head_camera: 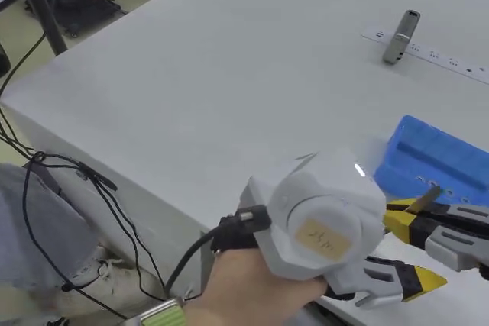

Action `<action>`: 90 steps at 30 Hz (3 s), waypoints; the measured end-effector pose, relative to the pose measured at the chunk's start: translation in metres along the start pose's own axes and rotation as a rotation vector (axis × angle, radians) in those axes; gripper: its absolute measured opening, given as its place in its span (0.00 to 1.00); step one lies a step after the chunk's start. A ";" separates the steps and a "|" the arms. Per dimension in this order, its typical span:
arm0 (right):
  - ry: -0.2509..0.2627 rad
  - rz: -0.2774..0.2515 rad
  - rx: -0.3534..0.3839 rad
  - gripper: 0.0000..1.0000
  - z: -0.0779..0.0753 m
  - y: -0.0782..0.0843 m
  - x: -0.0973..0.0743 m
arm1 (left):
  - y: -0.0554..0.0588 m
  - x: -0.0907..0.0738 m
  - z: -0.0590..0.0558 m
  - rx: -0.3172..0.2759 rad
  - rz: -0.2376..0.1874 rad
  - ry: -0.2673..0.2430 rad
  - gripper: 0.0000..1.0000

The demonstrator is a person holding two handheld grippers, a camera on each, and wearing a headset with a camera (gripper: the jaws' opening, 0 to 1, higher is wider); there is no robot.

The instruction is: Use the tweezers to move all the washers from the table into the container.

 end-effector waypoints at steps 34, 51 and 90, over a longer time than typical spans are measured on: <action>0.275 -0.112 0.255 0.03 -0.113 -0.020 0.027 | 0.002 0.000 -0.001 -0.044 0.008 0.023 0.93; 0.213 -0.223 0.017 0.04 -0.052 -0.046 -0.025 | -0.002 -0.004 -0.003 -0.064 -0.017 0.075 0.67; 0.033 0.346 -0.278 0.05 0.008 0.058 -0.048 | -0.026 0.057 -0.019 0.336 0.175 0.763 0.00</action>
Point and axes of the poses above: the centre of the closed fingertips' face, and the gripper's own axes: x roughly forward along the fingers, z roughly to its left, y roughly out of its underside, the point moved 8 cm from there along -x, roughly backward along the fingers, and after that the axes turned 7 degrees about x, right-handed, at the moved point
